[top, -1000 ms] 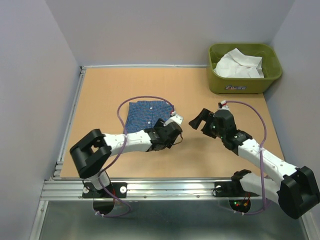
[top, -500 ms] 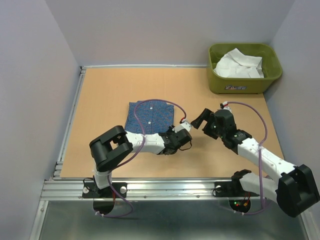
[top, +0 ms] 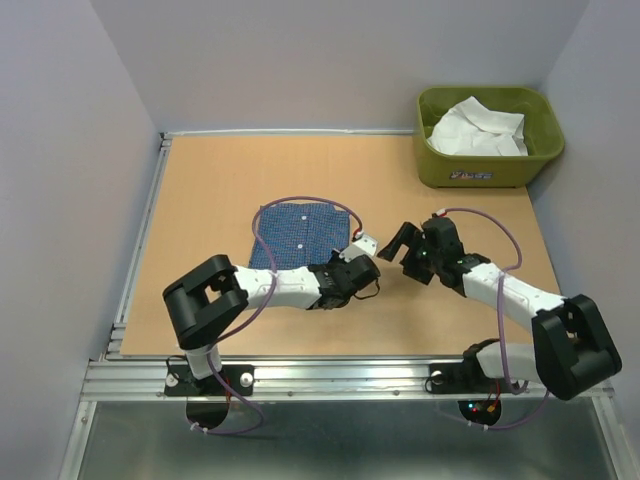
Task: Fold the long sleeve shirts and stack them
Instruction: Fold the shirt
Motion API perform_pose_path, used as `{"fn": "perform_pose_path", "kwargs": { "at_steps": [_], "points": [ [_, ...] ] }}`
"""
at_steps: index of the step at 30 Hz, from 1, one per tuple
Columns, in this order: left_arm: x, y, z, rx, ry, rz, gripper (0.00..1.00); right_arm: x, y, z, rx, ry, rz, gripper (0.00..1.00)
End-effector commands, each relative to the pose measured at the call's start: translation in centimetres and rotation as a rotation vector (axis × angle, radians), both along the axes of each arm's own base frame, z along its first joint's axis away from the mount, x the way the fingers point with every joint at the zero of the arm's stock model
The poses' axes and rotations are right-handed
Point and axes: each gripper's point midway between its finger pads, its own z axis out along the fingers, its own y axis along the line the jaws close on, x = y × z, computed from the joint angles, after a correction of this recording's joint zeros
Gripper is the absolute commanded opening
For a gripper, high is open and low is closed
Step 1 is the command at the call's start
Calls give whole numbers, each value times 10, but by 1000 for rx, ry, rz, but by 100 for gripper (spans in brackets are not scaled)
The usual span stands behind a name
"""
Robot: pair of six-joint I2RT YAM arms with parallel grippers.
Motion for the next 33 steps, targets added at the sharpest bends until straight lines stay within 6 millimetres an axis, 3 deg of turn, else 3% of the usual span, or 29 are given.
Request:
{"fn": "perform_pose_path", "kwargs": {
  "at_steps": [1, 2, 4, 10, 18, 24, 27, 33],
  "points": [
    [-5, -6, 26, -169, -5, 41, 0, 8, 26, 5, 115, 19, 73, 100],
    [-6, -5, 29, -180, -6, 42, 0, 13, 36, 12, 168, -5, 98, 100],
    [-8, -3, 29, -190, -4, 45, 0, 14, 45, 3, 205, 18, 125, 100],
    [-10, -3, 32, -212, 7, 37, 0, 29, 80, 8, 383, 1, 213, 100],
    [-11, -6, 40, -238, 2, 36, 0, 52, 104, -18, 456, 65, 237, 100],
    [-11, -14, 53, -280, 4, 25, 0, 55, 121, -37, 449, 106, 259, 100],
    [-12, -18, 55, -296, 18, 18, 0, 57, 129, -47, 442, 119, 273, 96],
    [-15, -28, 56, -330, 49, 1, 1, 72, 138, -55, 432, 98, 305, 76]
  ]
}}
